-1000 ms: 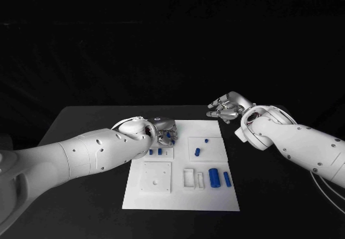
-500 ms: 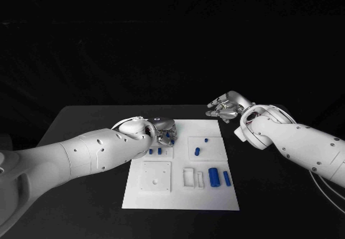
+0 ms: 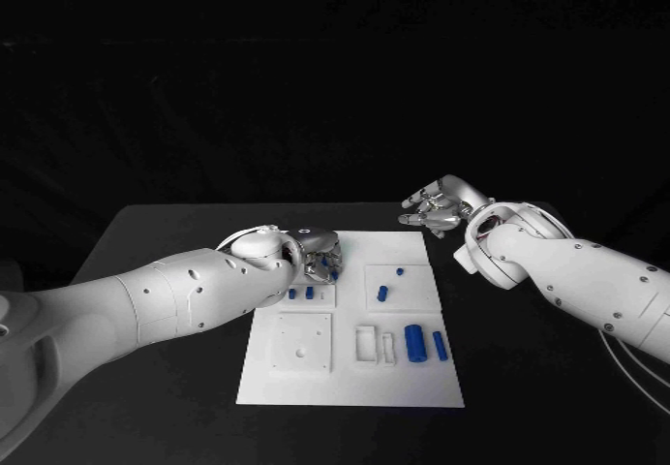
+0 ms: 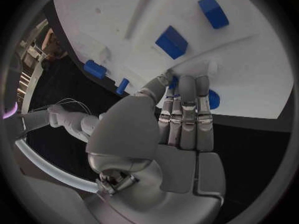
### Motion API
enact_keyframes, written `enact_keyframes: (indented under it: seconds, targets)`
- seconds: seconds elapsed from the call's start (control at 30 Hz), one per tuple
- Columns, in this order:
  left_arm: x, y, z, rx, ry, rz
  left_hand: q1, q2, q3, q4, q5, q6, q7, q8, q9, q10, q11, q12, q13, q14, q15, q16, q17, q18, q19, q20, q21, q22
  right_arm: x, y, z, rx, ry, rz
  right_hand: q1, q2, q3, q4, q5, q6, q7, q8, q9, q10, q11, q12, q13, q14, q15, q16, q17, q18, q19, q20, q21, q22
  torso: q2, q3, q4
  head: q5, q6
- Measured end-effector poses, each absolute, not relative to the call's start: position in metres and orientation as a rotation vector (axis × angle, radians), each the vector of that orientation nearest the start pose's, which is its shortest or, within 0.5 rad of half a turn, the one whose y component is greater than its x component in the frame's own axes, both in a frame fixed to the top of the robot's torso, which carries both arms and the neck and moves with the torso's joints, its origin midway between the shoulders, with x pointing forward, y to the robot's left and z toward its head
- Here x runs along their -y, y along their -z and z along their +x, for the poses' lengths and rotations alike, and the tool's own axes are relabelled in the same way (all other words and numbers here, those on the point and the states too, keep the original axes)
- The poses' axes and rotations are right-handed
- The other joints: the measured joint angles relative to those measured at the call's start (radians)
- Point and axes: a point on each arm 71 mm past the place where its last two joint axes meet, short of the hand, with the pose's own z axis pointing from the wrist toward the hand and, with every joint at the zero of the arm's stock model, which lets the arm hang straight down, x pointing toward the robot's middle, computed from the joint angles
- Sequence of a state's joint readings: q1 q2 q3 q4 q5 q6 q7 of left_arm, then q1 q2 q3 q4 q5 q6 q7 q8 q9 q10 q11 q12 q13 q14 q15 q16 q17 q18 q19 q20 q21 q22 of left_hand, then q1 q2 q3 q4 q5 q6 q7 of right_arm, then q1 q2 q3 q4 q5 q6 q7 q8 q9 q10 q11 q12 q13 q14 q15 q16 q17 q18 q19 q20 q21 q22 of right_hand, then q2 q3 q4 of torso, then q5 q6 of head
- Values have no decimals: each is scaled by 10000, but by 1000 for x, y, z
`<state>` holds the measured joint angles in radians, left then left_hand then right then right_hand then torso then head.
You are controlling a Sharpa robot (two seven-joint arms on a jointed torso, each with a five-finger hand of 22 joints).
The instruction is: Assemble the parts on the task board
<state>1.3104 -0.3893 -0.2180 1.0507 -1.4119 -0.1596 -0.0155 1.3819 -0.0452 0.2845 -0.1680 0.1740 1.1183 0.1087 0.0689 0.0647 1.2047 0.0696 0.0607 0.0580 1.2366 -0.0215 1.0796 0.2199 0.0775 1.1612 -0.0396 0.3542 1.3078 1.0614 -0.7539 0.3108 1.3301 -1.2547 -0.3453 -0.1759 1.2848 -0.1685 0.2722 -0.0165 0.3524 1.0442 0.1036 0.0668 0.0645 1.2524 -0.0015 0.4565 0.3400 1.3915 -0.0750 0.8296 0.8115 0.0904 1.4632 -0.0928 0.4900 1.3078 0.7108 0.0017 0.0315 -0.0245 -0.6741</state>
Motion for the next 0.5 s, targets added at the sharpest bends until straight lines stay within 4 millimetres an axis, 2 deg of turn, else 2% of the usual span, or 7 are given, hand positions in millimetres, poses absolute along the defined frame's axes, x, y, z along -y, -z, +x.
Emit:
enact_keyframes:
  seconds: [0.07,0.3,0.37,0.5]
  targets:
    - [-93,212,550,-18087,6017,4092,-24,29,-27,83,0,122,-5,0,0,148,-37,0,0,0,0,88,27,0,0,0,36,0,240,149,540,-15352,-6824,3750,0,0,0,0,0,0,0,0,0,0,0,0,0,0,0,0,0,0,0,0,0,0,0,0,0,-1,-2]
    - [-93,212,551,-18148,6010,4110,87,370,-190,188,-7,537,-81,-2,-9,554,-162,-21,-12,88,-87,204,59,3,0,0,152,-1,239,149,540,-15352,-6833,3749,0,0,0,0,0,16,-16,0,0,41,-41,0,-10,0,0,-1,-17,-52,0,0,-78,-1,-3,-5,0,14,-20]
    - [-93,212,551,-18157,5997,4099,89,445,-225,223,-8,573,-110,-4,-9,608,-176,-21,4,129,-58,240,60,3,0,0,152,-1,239,149,540,-15352,-6834,3749,0,0,0,0,0,17,-17,0,0,43,-43,0,-10,0,0,-1,-17,-53,0,0,-78,-1,-5,-5,0,22,-22]
    - [-94,212,551,-18159,5990,4077,130,510,-304,197,-9,720,-118,-58,-8,693,-234,-21,6,223,-135,278,78,2,73,-72,229,-1,239,149,540,-15352,-6839,3748,0,0,0,0,0,17,-17,0,0,44,-44,0,-10,0,0,0,-17,-54,0,0,-79,-1,-7,-5,-1,30,-22]
